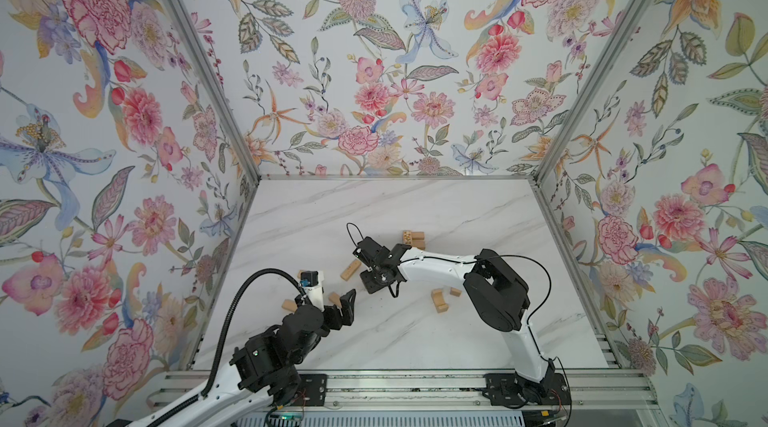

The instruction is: Build the wood block tower

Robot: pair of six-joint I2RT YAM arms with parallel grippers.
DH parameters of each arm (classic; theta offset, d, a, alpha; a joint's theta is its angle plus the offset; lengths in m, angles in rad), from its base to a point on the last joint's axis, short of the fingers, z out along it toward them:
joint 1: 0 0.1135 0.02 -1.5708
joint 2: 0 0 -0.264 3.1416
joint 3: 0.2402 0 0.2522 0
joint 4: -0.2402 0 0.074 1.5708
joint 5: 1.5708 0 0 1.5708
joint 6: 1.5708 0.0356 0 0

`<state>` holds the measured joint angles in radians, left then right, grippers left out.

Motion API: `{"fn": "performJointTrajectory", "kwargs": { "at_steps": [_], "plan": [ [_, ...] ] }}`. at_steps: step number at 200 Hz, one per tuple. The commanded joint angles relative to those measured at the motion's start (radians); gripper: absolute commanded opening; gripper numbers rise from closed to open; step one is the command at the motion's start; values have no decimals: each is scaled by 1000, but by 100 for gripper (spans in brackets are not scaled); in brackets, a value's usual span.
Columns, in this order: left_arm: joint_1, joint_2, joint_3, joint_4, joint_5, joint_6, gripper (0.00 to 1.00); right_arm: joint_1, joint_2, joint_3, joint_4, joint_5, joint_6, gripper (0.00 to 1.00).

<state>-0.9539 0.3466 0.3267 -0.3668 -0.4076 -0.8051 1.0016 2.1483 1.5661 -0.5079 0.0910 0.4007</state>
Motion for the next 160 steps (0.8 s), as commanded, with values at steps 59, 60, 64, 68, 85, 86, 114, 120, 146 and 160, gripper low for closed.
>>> {"fn": "performJointTrajectory", "kwargs": {
  "at_steps": [59,60,64,68,85,86,114,120,146,160],
  "plan": [
    [9,15,-14,1,-22,6,99,-34,-90,-118,-54,90,72,36],
    [9,16,-15,1,-22,7,99,-35,-90,-119,-55,90,72,36],
    [8,17,-16,2,-22,7,99,-36,-94,-123,-55,92,73,36],
    [8,19,-15,4,-22,7,99,-37,-97,-125,-55,93,76,36],
    [8,32,-15,13,-20,10,99,-42,-111,-141,-54,98,87,36],
    [8,32,-15,14,-20,11,99,-42,-112,-142,-54,98,87,36],
    [8,66,-11,35,-16,21,99,-51,-141,-164,-55,105,98,34],
    [9,75,-9,40,-16,25,99,-53,-148,-166,-54,105,98,34],
    [9,112,2,64,-19,42,99,-62,-178,-174,-54,102,99,32],
    [7,131,10,81,-23,55,99,-69,-190,-177,-54,94,100,32]
  ]
}}
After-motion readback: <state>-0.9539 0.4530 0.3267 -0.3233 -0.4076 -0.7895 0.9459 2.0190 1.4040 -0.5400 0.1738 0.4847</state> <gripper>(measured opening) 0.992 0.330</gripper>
